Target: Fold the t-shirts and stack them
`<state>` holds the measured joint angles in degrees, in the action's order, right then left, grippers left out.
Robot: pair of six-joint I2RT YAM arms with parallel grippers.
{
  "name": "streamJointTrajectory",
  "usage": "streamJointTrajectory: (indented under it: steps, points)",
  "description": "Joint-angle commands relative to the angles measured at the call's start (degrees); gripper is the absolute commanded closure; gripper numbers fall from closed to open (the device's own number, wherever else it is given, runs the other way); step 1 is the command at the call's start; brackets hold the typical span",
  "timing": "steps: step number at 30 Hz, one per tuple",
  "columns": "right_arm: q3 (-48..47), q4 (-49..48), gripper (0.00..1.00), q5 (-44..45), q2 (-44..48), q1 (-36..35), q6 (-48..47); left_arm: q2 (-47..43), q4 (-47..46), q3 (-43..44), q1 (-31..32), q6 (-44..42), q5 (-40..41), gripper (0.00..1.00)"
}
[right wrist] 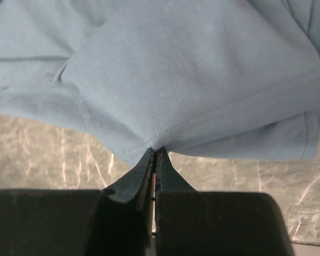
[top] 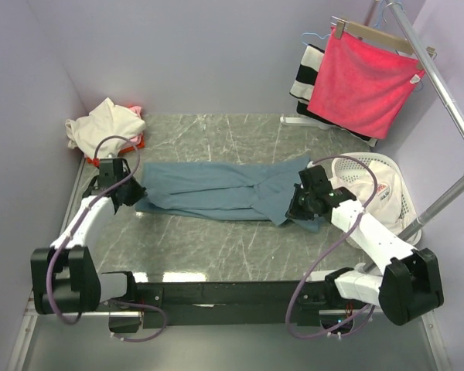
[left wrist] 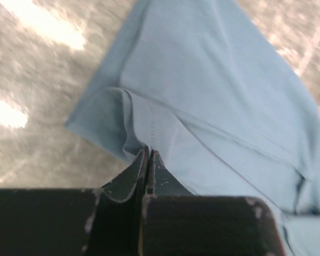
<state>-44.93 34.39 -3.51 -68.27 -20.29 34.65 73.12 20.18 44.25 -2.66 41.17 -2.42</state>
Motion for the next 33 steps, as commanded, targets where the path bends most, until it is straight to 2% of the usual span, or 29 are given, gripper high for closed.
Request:
streamJointTrajectory:
  steps: [1,6,10,13,17,20,24,27,29,30,31,33]
  points:
    - [1.15,3.3,1.0,-1.67,5.24,-2.03,-0.03,-6.4,5.99,-2.32,0.11,1.02,-5.05,0.99]
    - [2.91,10.85,1.0,-2.39,8.24,-3.08,-0.82,-13.51,12.59,-5.22,0.19,1.46,-5.93,0.99]
    - [5.29,10.34,1.0,-4.66,9.47,-3.79,1.11,-15.64,15.58,-3.03,1.16,1.55,-5.41,0.99]
    - [5.55,9.47,1.0,-4.66,6.58,-3.79,0.85,-14.59,16.73,-1.71,1.16,0.32,-3.65,0.99]
    - [7.13,5.96,0.9,-5.81,3.06,-3.88,1.03,-13.09,15.15,-1.71,1.16,-0.03,-5.05,0.99]
    - [7.31,3.67,0.87,-5.2,1.83,-4.05,1.38,-12.22,14.27,-2.32,1.16,-0.12,-5.67,0.99]
    - [7.31,1.91,0.73,-4.66,0.51,-4.05,1.47,-11.86,13.83,-2.41,1.16,-0.3,-5.67,0.99]
    - [7.4,1.29,0.67,-4.4,-0.37,-4.14,1.12,-11.51,13.92,-2.32,1.16,-0.47,-5.49,0.99]
    - [7.4,0.85,0.77,-4.49,-0.99,-4.14,0.77,-11.6,13.92,-2.5,1.16,-0.47,-5.67,0.99]
    - [7.48,0.68,0.84,-4.23,-1.16,-4.31,0.85,-11.69,13.83,-2.59,1.16,-0.39,-5.58,0.99]
    - [7.57,0.59,0.96,-4.05,-0.99,-4.4,0.94,-11.77,13.74,-2.68,1.16,-0.3,-5.67,0.99]
    - [7.58,0.76,1.0,-4.14,-0.38,-4.84,0.68,-11.86,14.0,-2.59,1.16,-0.39,-5.67,0.99]
